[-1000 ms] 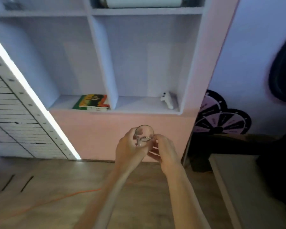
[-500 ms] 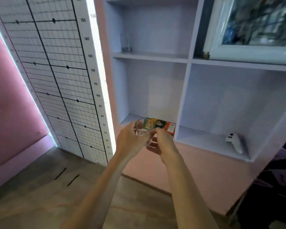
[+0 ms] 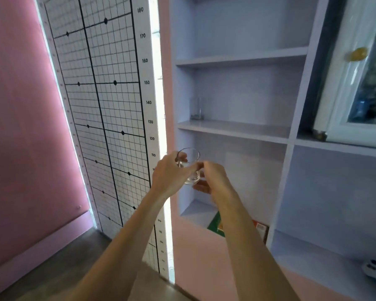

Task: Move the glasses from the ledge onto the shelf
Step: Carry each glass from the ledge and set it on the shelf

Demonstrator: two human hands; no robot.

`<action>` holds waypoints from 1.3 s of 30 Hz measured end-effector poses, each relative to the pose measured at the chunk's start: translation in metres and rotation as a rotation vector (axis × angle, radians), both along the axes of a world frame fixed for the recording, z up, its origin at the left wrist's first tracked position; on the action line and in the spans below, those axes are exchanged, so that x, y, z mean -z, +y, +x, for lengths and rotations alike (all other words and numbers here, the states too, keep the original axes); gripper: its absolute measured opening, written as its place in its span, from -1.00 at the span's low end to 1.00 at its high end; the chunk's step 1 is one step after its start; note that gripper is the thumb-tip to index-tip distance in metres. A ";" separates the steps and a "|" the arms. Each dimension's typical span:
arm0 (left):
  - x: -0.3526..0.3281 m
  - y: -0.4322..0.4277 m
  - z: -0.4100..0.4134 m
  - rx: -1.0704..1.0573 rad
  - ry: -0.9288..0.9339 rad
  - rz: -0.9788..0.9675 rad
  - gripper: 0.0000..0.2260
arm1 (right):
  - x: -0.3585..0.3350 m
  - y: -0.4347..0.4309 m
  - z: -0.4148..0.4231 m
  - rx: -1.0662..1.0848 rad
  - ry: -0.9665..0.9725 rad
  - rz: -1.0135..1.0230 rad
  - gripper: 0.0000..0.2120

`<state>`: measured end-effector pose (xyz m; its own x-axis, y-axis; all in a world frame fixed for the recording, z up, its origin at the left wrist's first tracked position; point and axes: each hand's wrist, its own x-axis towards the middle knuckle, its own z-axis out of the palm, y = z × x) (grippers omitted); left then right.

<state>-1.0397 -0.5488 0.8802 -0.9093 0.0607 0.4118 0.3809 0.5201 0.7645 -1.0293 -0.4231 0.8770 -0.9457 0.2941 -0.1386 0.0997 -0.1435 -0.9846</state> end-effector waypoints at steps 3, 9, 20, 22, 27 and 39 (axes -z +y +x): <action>-0.030 0.009 -0.038 0.024 0.007 0.046 -0.51 | -0.035 0.013 -0.033 0.000 0.066 0.077 -0.66; -0.080 0.023 -0.100 0.037 0.034 0.107 -0.65 | -0.081 0.026 -0.089 0.043 0.153 0.140 -0.70; -0.120 0.041 -0.193 0.240 0.016 0.144 -0.89 | -0.104 0.032 -0.156 0.191 0.250 0.217 -0.86; -0.125 0.042 -0.207 0.281 0.025 0.108 -0.82 | -0.105 0.032 -0.164 0.196 0.271 0.292 -0.82; -0.135 0.058 -0.228 0.386 0.000 0.068 -0.64 | -0.105 0.034 -0.184 0.386 0.318 0.534 -0.60; -0.130 0.069 -0.261 0.318 -0.159 0.134 -0.12 | -0.113 0.066 -0.224 0.562 0.117 0.727 -0.37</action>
